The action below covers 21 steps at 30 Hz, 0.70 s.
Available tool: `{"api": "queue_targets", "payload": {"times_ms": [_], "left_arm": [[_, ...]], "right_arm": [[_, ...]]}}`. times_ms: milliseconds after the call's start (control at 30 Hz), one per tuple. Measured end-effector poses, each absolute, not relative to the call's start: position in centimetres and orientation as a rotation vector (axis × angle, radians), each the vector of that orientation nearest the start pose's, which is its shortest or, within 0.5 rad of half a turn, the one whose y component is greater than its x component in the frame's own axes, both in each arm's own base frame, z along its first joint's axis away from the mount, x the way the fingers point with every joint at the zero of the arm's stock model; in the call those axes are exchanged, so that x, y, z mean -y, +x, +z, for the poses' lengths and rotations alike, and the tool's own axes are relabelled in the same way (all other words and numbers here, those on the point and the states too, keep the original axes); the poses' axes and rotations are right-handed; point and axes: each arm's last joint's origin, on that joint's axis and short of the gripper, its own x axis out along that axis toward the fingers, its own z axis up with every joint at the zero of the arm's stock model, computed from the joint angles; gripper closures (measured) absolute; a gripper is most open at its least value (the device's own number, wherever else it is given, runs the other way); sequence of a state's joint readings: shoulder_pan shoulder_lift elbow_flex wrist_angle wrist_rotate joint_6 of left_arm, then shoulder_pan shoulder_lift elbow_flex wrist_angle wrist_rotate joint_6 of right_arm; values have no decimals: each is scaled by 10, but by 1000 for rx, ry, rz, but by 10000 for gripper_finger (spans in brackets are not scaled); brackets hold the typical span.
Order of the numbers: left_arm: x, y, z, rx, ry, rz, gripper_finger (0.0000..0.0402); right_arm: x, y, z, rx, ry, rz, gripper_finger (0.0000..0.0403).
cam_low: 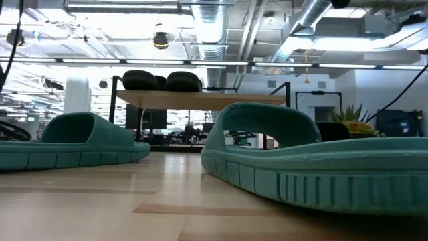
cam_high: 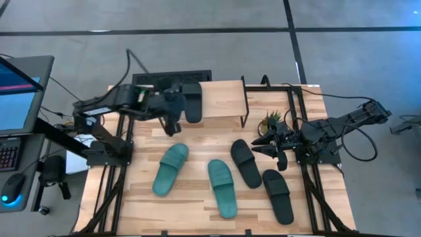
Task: Pick and place slides into the shelf
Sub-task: Put the black slide on the shelf
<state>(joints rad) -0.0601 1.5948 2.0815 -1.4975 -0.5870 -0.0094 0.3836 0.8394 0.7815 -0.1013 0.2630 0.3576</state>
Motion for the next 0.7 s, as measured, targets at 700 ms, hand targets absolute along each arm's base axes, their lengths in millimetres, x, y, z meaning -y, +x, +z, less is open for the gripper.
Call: {"api": "queue_targets", "payload": {"times_ms": [700], "left_arm": [[91, 204, 452, -798, 388, 412, 315]], "right_arm": [[-100, 222, 306, -247, 338, 63, 305]]}}
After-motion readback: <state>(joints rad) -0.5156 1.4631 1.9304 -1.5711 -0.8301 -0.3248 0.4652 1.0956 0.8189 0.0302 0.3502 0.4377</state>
